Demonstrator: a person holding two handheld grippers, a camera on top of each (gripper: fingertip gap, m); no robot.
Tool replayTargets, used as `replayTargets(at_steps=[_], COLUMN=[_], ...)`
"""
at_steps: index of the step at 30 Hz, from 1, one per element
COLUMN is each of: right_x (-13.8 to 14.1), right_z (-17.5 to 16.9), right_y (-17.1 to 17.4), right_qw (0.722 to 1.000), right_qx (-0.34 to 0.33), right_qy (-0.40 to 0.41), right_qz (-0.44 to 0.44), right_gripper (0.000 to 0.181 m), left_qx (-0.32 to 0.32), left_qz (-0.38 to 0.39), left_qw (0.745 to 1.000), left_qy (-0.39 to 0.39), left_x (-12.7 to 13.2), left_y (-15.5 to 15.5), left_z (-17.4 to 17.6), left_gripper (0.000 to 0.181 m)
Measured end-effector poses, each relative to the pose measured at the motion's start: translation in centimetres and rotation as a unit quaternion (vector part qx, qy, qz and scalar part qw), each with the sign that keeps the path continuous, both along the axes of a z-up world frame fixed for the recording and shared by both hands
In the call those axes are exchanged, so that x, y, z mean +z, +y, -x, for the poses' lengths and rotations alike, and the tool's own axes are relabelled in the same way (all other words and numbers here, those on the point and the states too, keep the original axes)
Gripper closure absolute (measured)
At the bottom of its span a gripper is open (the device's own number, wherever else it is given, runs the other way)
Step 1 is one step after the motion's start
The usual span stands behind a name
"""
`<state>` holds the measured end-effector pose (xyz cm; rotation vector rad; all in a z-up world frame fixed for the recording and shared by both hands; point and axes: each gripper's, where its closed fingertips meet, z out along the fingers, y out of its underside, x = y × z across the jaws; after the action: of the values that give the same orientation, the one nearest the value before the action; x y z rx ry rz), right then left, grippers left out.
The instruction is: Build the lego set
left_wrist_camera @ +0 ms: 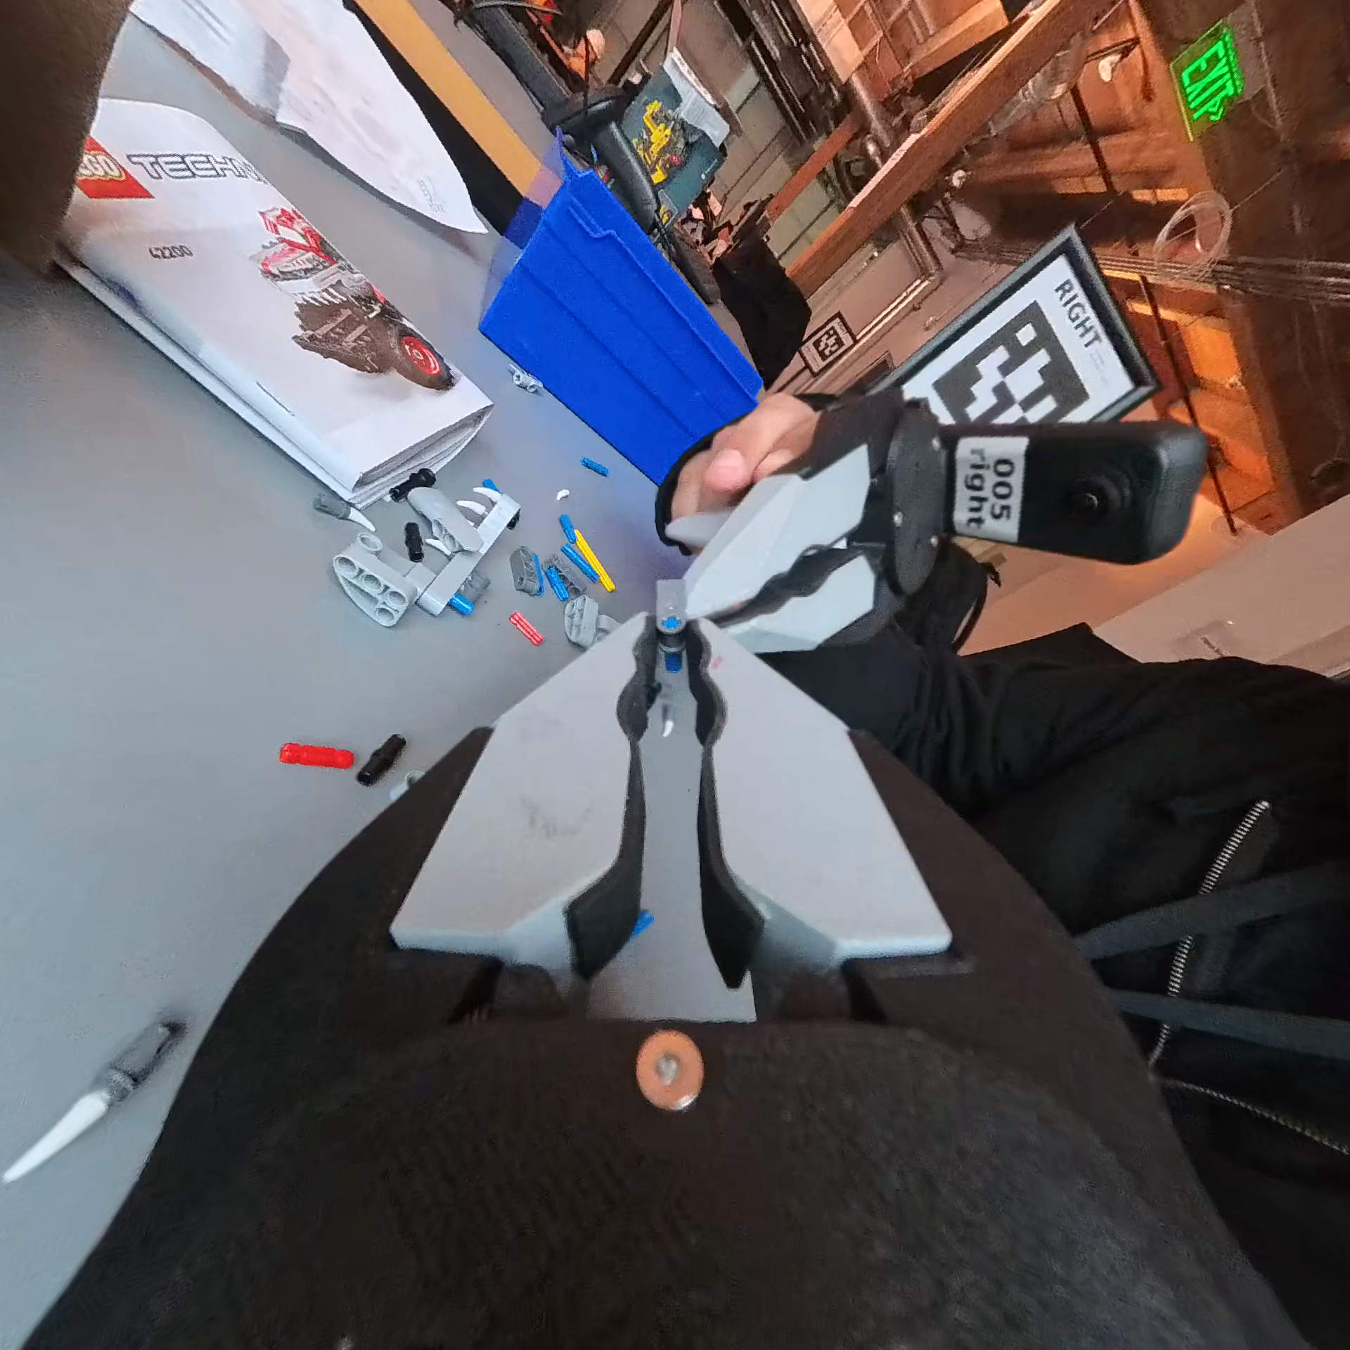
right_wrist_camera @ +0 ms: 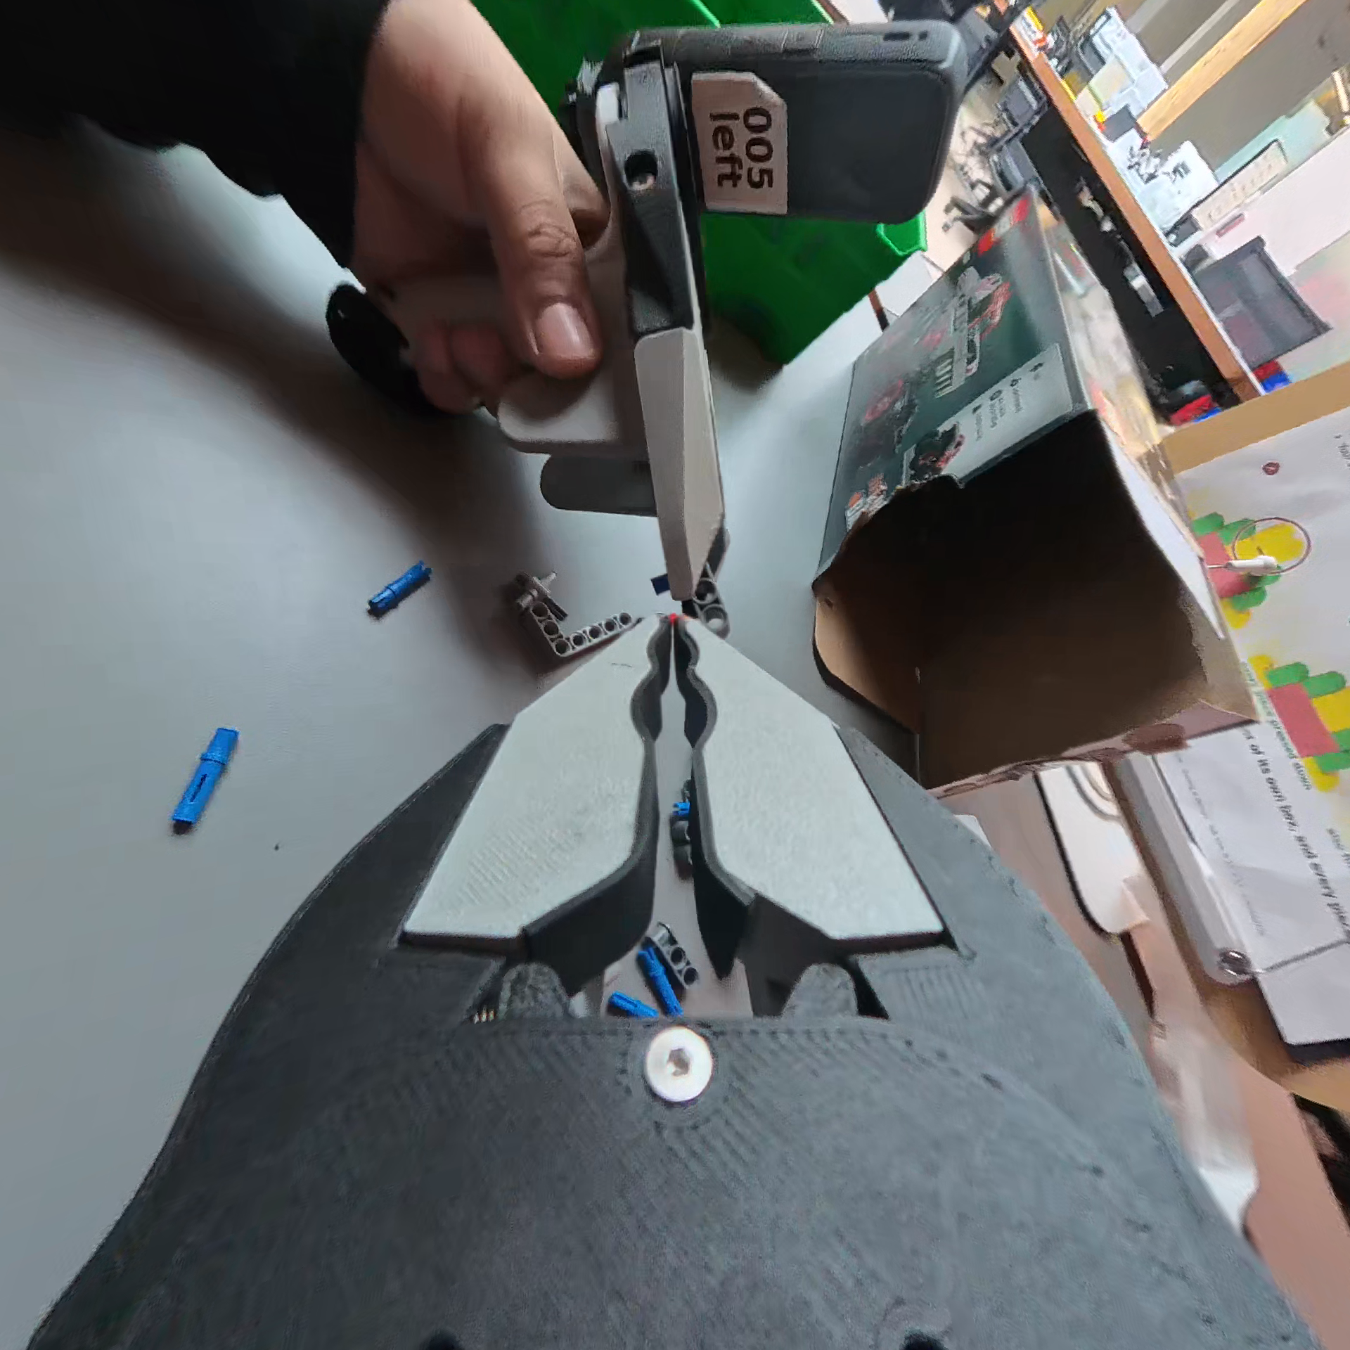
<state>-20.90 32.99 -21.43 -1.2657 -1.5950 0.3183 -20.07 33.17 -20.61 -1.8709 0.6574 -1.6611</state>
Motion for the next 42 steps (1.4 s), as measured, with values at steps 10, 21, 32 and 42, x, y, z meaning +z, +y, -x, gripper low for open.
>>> replayTargets(at_steps=[10, 21, 32, 42], right_x=[1.2, 1.4, 1.7, 1.7], right_z=[-0.3, -0.5, 0.0, 0.1], right_y=[0.7, 1.3, 1.2, 1.1], right_qw=[0.999, 0.995, 0.993, 0.991], right_qx=[-0.018, -0.045, -0.059, -0.057], right_qy=[0.015, 0.010, 0.016, 0.012], right_qz=[-0.049, -0.087, -0.097, -0.119], right_gripper=[0.163, 0.177, 0.177, 0.170], left_qx=[-0.015, -0.007, 0.001, -0.008], left_qz=[0.003, -0.014, -0.022, -0.035], left_qw=[1.000, 1.000, 1.000, 0.999], left_qy=[0.010, 0.002, 0.008, 0.013], left_x=[-0.1, 0.8, 0.6, 0.8], left_y=[-0.5, -0.2, 0.0, -0.6], left_z=[0.0, 0.6, 0.3, 0.2], left_gripper=[0.176, 0.177, 0.176, 0.179])
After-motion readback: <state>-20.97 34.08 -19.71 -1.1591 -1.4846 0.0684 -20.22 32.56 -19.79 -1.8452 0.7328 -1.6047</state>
